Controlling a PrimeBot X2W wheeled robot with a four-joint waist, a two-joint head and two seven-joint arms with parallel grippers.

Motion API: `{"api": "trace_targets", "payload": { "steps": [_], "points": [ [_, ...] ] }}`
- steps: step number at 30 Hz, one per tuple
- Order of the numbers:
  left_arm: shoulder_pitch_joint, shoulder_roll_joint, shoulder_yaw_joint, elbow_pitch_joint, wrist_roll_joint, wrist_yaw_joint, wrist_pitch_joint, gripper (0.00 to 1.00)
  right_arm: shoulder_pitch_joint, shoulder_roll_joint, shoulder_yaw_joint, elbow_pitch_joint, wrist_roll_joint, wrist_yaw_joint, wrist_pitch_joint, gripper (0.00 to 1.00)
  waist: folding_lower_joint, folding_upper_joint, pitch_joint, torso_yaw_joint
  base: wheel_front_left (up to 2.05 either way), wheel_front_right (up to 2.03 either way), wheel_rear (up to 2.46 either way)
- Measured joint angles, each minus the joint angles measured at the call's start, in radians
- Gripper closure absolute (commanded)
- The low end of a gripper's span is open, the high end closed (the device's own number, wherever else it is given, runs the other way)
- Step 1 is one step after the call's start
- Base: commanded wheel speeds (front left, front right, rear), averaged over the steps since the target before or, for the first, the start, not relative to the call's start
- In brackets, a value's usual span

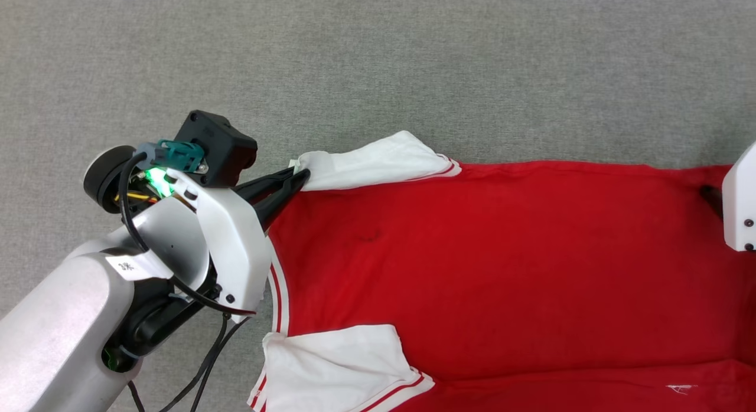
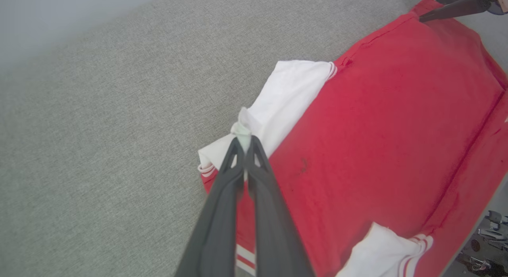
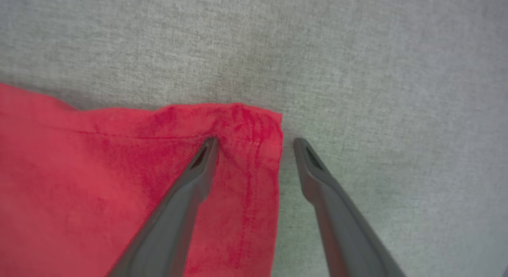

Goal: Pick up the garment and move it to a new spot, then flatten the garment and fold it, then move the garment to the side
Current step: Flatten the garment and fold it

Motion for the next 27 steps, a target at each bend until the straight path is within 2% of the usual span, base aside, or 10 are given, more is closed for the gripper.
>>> {"api": "trace_targets", "payload": {
  "steps": [2,3,4,5,9,19,27],
  "points": [
    [0.0,-0.001,-0.002,-0.001,0.002,0.0,0.0,1.0,0.0,-0.004,0.01,0.019,0.003,0.0,-0.005,0.0,0.0,0.0,0.003,0.008,0.0,0.0,0.0],
    [0.0,-0.001,-0.002,-0.001,0.002,0.0,0.0,1.0,0.001,-0.005,0.018,0.028,0.003,0.0,-0.009,0.51,0.0,0.0,0.005,0.011,0.0,0.0,0.0],
    [0.0,-0.002,-0.003,-0.001,0.002,0.0,-0.001,1.0,0.005,-0.01,0.033,0.035,0.008,0.0,-0.009,0.8,0.0,0.0,0.006,0.014,0.0,0.0,0.0],
    [0.0,-0.003,-0.004,0.0,0.002,0.0,-0.002,1.0,0.007,-0.013,0.041,0.041,0.016,0.0,-0.011,1.0,0.0,0.0,0.006,0.016,0.0,0.0,0.0],
    [0.002,-0.011,-0.007,0.008,-0.005,0.0,-0.009,1.0,0.017,-0.017,0.051,0.053,0.04,0.0,-0.05,1.0,0.0,0.0,0.001,0.021,0.0,0.0,0.0],
    [0.062,-0.008,0.009,0.059,-0.007,0.015,-0.072,1.0,0.018,0.0,0.041,0.048,0.052,0.0,-0.243,1.0,0.0001,0.0,-0.061,0.005,0.0,0.0,0.0],
    [0.14,-0.003,0.014,0.074,-0.026,0.034,-0.108,1.0,0.106,0.026,-0.023,0.031,0.105,0.0,-0.322,1.0,0.0,0.0,-0.153,-0.011,0.0,0.0,0.0]
  ]
}}
